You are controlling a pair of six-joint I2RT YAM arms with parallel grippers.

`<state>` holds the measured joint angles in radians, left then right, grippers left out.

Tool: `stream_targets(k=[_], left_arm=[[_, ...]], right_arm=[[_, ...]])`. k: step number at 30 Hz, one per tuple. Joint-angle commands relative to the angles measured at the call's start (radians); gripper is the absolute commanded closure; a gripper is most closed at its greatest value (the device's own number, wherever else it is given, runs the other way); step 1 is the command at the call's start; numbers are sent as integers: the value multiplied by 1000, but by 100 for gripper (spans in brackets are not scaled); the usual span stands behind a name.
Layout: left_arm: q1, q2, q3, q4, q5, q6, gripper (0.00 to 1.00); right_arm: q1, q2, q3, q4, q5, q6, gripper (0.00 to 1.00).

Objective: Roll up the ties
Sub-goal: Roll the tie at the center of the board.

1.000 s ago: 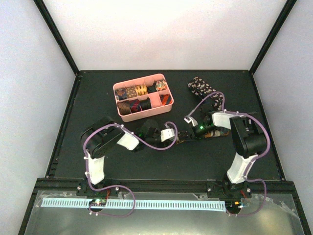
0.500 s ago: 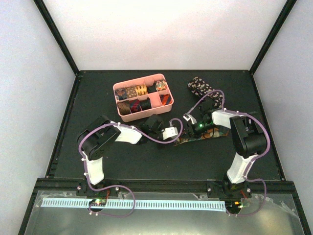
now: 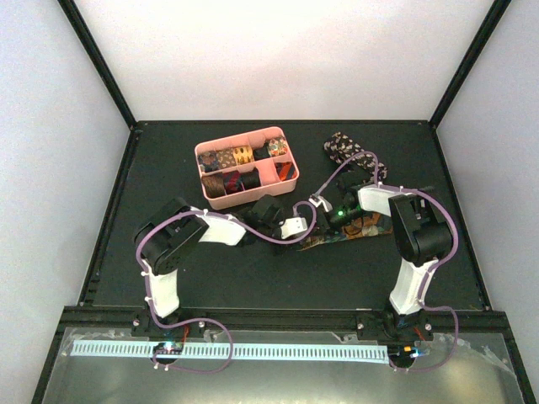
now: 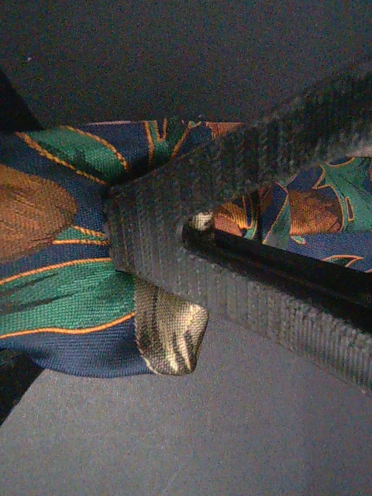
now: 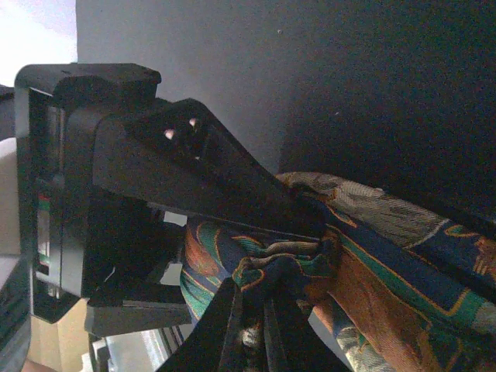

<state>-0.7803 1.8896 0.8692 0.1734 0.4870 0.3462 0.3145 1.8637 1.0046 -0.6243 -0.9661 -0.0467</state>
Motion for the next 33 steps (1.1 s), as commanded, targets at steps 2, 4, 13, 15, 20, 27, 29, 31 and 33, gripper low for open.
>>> stream_targets(k=[2, 4, 13, 15, 20, 27, 29, 31, 33], left_arm=[[14, 59, -22, -78, -47, -52, 46], [38, 29, -53, 17, 0, -80, 34], [65, -21, -239, 570, 89, -217, 6], [64, 9, -267, 670, 95, -252, 3], [45, 76, -285, 832, 82, -289, 1], [17, 129, -251, 904, 32, -286, 2], [6, 141, -236, 907, 11, -296, 2], [1, 153, -221, 908, 2, -310, 3], [-3, 168, -206, 904, -1, -314, 6]], right_arm=[[8, 28, -8, -9, 127, -38, 98], [6, 25, -16, -3, 163, -39, 98], [-9, 15, -37, -3, 281, -43, 98], [-18, 23, -37, -11, 295, -33, 98], [-35, 30, -38, -19, 346, -26, 98], [-42, 38, -44, -15, 367, -20, 98], [-44, 38, -44, -16, 365, -19, 98], [-43, 36, -44, -18, 364, -18, 98], [-42, 33, -45, -20, 354, -20, 98]])
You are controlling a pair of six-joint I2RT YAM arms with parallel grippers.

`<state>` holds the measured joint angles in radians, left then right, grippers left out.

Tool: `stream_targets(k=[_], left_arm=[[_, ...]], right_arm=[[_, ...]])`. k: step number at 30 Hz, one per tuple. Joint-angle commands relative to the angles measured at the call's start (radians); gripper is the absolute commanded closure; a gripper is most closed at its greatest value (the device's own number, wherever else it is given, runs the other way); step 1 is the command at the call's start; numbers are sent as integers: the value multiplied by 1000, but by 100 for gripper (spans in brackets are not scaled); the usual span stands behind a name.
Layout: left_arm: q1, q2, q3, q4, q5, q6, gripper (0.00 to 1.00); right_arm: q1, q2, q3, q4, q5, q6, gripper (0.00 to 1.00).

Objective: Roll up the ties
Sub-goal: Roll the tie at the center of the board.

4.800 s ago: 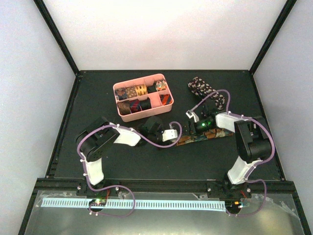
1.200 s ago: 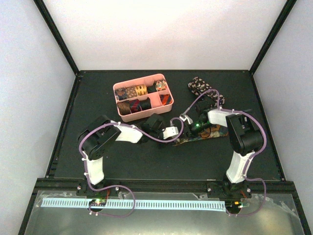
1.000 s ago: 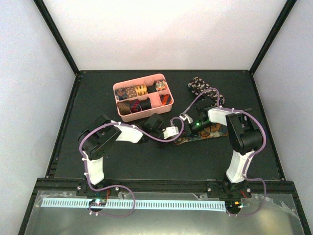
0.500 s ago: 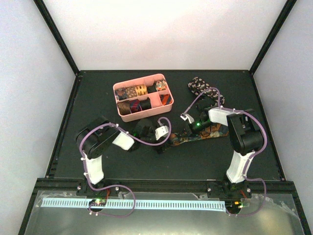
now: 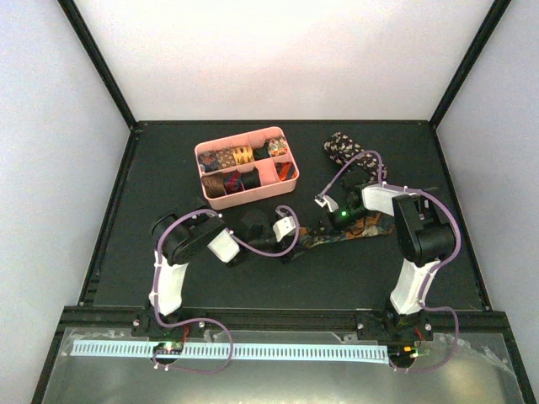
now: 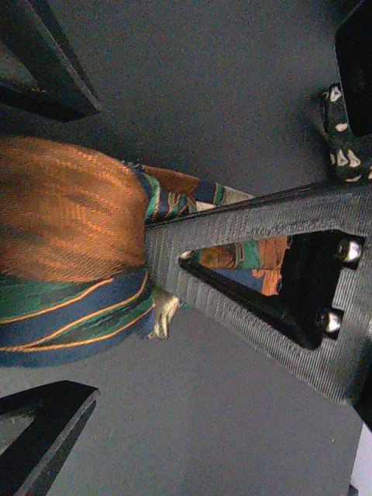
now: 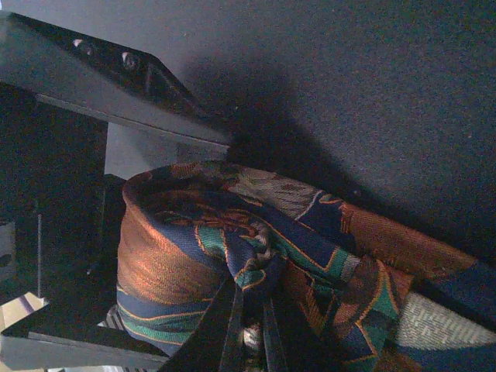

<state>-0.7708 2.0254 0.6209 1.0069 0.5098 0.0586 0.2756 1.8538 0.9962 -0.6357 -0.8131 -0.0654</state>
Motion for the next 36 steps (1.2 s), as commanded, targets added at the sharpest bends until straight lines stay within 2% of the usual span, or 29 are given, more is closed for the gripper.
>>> stream_targets(k=[1, 3, 6, 8, 10, 13, 15, 20, 24, 33, 36], left_arm=[[-14, 38, 49, 70, -29, -28, 7], [-15, 53, 64, 68, -30, -29, 13], [-22, 59, 98, 7, -39, -9, 36], [-39, 36, 126, -120, -103, 46, 50], [-48, 8, 147, -279, -114, 116, 57], [-53, -31, 171, -533, -118, 195, 62], [-52, -55, 166, -639, -123, 245, 66], [-51, -101, 182, -867, -131, 351, 68], [-52, -126, 206, -954, -169, 386, 68], [-63, -70, 297, -1041, -206, 332, 66], [-65, -68, 298, -1042, -212, 318, 66]], right_arm=[[-3, 44, -37, -9, 196, -3, 98], [-4, 47, -39, -4, 181, -7, 98], [-4, 46, -49, 9, 148, -8, 98], [-5, 35, -52, 11, 124, -10, 98], [-9, 12, -54, 7, 113, -11, 97], [-20, -32, -61, -5, 65, -22, 83], [-32, -62, -59, -23, 28, -39, 75], [-64, -97, -19, -74, -18, -52, 55], [-62, -99, -32, -52, -81, -11, 43], [3, -18, 14, -21, -142, 32, 43], [17, 11, 30, -24, -124, 32, 48]])
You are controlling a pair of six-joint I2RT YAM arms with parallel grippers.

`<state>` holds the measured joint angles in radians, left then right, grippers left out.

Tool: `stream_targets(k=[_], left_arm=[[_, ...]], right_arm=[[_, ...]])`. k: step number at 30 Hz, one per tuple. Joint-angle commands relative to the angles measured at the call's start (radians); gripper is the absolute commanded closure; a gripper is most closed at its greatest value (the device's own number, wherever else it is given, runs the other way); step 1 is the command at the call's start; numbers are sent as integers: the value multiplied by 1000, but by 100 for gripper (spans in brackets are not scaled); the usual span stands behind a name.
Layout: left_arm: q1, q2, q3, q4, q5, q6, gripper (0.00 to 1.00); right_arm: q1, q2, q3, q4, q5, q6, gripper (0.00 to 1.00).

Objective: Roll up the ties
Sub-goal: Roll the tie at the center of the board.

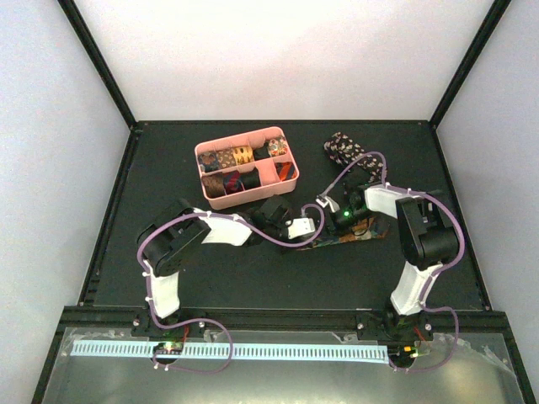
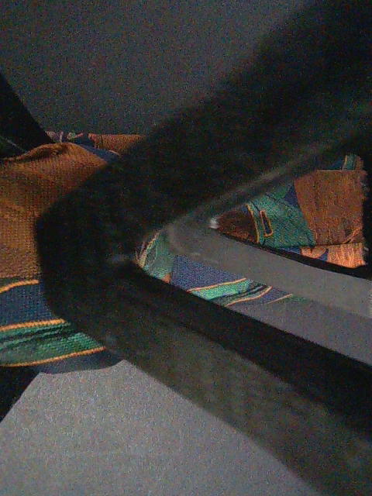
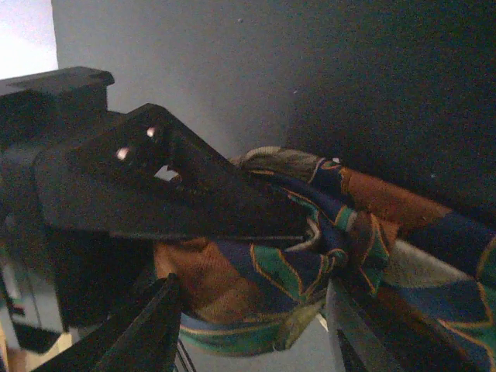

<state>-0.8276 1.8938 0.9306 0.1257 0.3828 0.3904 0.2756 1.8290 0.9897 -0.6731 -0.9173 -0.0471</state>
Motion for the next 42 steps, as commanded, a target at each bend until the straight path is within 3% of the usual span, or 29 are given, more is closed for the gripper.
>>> stream_targets(k=[1, 6, 7, 11, 14, 23, 27, 34, 42], left_arm=[[-9, 65, -11, -159, -87, -18, 66], [-8, 83, -1, -163, -89, -51, 65], [-7, 86, 0, -160, -86, -61, 65], [6, 81, -17, -117, -57, -85, 59], [25, 63, -43, -45, -20, -121, 36], [68, -39, -270, 507, 153, -246, 15], [68, 4, -284, 657, 178, -282, 12], [60, 101, -227, 746, 168, -324, 12], [48, 183, -173, 835, 168, -382, 23]], right_arm=[[17, 50, 41, 12, -17, 11, 52], [19, 70, 66, -16, -11, -29, 95], [19, 67, 68, -21, -4, -40, 98], [17, 53, 64, -29, 58, -74, 98], [17, 45, 45, -18, 108, -97, 98], [12, 7, -8, 18, 210, -141, 98], [4, 6, -12, 22, 247, -140, 98], [-7, 39, -10, 37, 293, -109, 98], [-10, 32, -31, 40, 285, -104, 98]])
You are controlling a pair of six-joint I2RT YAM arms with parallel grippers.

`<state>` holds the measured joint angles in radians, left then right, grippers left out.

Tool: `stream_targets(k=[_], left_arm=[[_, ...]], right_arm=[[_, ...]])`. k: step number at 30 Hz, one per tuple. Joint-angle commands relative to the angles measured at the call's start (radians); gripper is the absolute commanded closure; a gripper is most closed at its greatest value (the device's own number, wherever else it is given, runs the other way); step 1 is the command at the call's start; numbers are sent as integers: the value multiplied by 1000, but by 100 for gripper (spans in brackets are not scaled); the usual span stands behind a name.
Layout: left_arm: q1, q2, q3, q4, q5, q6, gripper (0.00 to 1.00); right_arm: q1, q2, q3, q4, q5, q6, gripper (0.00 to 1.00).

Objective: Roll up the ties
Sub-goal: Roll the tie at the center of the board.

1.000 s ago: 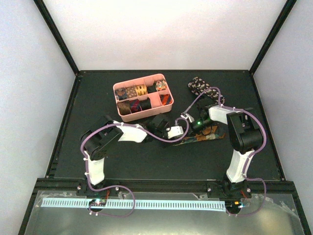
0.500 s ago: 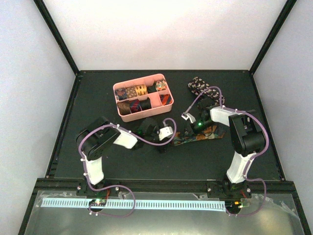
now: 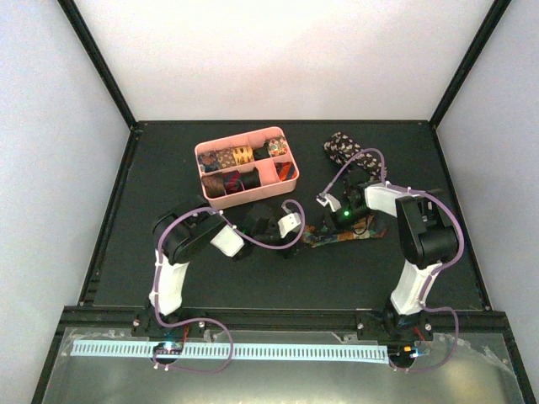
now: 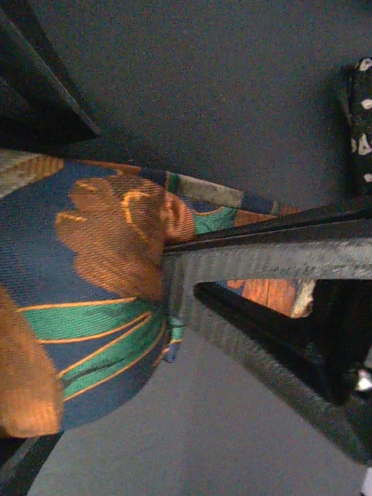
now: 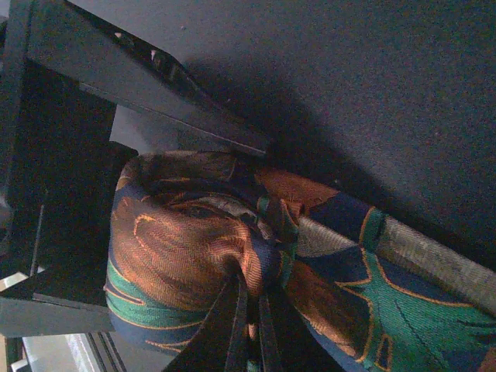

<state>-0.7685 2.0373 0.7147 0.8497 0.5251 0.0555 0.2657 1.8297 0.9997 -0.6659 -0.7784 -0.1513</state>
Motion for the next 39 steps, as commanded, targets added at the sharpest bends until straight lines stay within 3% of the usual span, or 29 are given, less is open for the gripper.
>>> stream_targets(k=[1, 5, 8, 12, 17, 20, 26, 29, 35, 37, 39], left_arm=[[-15, 48, 51, 112, 25, -50, 25], [-33, 55, 68, 52, -22, -12, 47], [-37, 15, 61, -96, -72, 86, 62], [-49, -69, 47, -371, -134, 236, 67], [-51, -67, 88, -628, -164, 304, 69], [-51, -49, 111, -674, -187, 308, 69], [-54, -11, 171, -760, -189, 286, 69], [-55, -10, 173, -767, -191, 290, 69], [-55, -20, 176, -766, -191, 293, 68], [-55, -22, 174, -763, -190, 298, 68], [-54, -24, 175, -758, -188, 298, 66]], right_arm=[[1, 30, -42, 32, 144, 4, 98], [1, 33, -39, 22, 111, -2, 98], [0, 34, -27, 5, 57, -12, 94], [-26, 2, -13, -43, -36, -27, 68], [-34, -47, -13, -106, -157, -66, 39], [-29, -37, -3, -124, -226, -61, 35], [-19, -12, 19, -113, -211, -16, 38], [-14, -17, 15, -91, -189, 12, 44], [-6, 31, 34, -83, -74, 23, 86], [-15, 48, 34, -96, -47, 24, 96], [-28, 54, 27, -100, -41, 20, 98]])
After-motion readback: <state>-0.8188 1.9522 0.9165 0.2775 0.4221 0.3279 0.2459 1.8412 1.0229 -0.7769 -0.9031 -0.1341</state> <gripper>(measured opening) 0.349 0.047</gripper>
